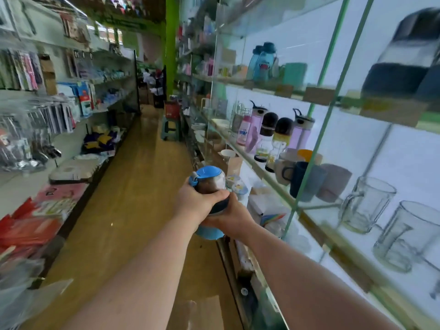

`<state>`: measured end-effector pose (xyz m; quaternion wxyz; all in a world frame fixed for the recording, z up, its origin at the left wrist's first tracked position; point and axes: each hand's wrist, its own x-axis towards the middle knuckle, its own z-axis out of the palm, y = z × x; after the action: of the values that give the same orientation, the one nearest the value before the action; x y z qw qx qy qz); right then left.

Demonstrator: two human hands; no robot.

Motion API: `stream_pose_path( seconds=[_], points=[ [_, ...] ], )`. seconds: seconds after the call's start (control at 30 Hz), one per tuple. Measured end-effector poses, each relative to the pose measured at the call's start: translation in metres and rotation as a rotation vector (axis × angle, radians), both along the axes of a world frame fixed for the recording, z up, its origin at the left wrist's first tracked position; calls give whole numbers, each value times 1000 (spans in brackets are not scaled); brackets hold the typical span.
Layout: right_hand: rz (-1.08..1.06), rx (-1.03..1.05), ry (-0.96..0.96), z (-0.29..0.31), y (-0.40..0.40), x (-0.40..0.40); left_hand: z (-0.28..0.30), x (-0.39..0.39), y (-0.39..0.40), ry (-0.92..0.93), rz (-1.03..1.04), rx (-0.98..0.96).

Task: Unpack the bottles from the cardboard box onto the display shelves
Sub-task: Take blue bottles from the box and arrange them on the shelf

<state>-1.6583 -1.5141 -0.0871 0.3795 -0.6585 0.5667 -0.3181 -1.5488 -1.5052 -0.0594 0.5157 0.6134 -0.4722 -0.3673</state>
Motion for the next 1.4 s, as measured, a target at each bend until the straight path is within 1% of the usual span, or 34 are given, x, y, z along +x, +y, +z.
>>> stream_pose_path(
  seconds=[0.1, 0.2, 0.3, 0.4, 0.5, 0.7, 0.87, 1.0, 1.2, 1.4],
  points=[
    [-23, -54, -7, 71, 7, 0, 73, 2, 6, -48, -7, -35],
    [-36, -107, -53, 125, 13, 6, 132, 4, 15, -71, -25, -76],
    [-50, -155, -103, 163, 24, 6, 173, 5, 25, -90, -56, -109],
    [-119, -191, -103, 192, 48, 2, 200, 3, 37, -145, -103, -147],
    [-150, -204, -120, 210, 67, -7, 219, -2, 51, -187, -153, -171],
    [-280, -261, -23, 238, 105, -30, 249, -30, 86, -211, -246, -238],
    [-353, -303, -4, 262, 151, -68, 271, -68, 118, -220, -341, -285],
    [-458, -305, 43, 280, 186, -105, 289, -107, 149, -243, -433, -342],
    [-542, -351, 83, 299, 252, -158, 305, -165, 193, -198, -570, -388],
    [-754, -392, 200, 307, 297, -204, 317, -213, 240, -167, -750, -427]
  ],
)
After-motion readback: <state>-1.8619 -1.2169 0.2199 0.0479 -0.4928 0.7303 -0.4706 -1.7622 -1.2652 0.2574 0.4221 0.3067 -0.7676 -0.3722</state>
